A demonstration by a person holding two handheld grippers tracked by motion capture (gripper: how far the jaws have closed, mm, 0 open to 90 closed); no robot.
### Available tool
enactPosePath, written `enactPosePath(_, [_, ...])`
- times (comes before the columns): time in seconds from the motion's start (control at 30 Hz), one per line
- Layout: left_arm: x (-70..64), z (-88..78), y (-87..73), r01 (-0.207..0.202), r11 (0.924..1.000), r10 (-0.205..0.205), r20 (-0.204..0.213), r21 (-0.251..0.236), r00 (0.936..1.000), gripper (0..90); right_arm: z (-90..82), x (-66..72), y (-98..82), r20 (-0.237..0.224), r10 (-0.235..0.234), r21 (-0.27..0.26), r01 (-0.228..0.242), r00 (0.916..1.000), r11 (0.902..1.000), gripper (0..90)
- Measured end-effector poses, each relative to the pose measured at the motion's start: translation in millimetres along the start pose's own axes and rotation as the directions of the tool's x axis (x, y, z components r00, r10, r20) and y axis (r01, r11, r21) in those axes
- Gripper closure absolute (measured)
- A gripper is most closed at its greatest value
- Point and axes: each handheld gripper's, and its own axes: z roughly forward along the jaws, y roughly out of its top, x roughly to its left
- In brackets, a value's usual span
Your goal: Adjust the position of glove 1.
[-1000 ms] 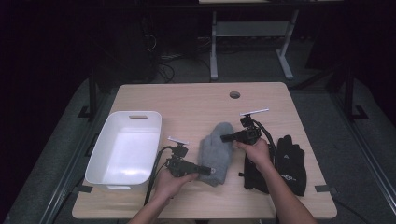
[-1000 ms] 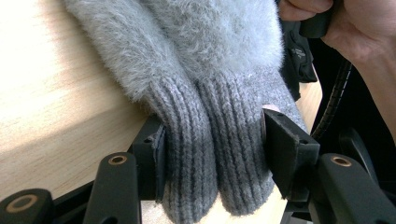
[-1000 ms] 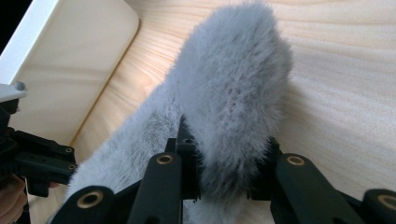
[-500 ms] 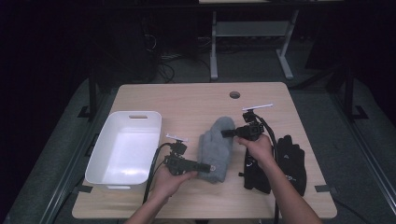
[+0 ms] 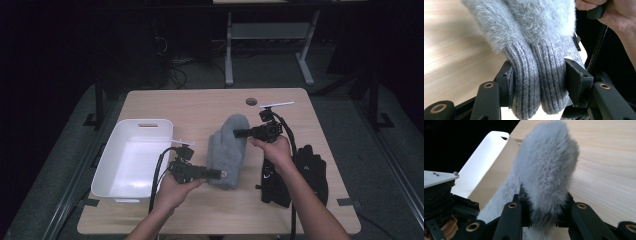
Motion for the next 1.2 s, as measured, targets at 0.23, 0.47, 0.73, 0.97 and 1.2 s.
enactPosePath(0.23, [-3.7,-14.5,3.6,-0.015,0.9998,0.015,-0.003,-0.013,0.9999,47.1,-2.0,13.0,10.1,-0.018,-0.014,-0.011,0.014,0.9997,0.9998,71.8])
enactPosePath(0.47, [-4.2,-28.4,6.4,-0.022,0.9993,0.022,-0.004,-0.031,0.9998,47.0,-1.1,22.7,19.0,-0.034,-0.015,-0.014,0.015,0.9993,0.9998,71.8])
enactPosePath(0.73, [-4.5,-44.9,8.7,-0.026,0.9983,0.025,-0.008,-0.052,0.9996,47.0,1.8,40.0,31.8,-0.039,-0.035,-0.016,0.034,0.9986,0.9993,71.8])
enactPosePath(0.97, [-2.4,-63.9,10.0,-0.03,0.9968,0.029,-0.015,-0.074,0.9995,47.0,7.7,56.4,44.0,-0.048,-0.062,-0.013,0.061,0.9969,0.998,71.8])
enactPosePath(1.2, [0.8,-81.9,9.0,-0.024,0.9946,0.023,-0.013,-0.101,0.9996,47.0,17.1,71.6,55.4,-0.059,-0.079,-0.007,0.078,0.9952,0.9969,71.8])
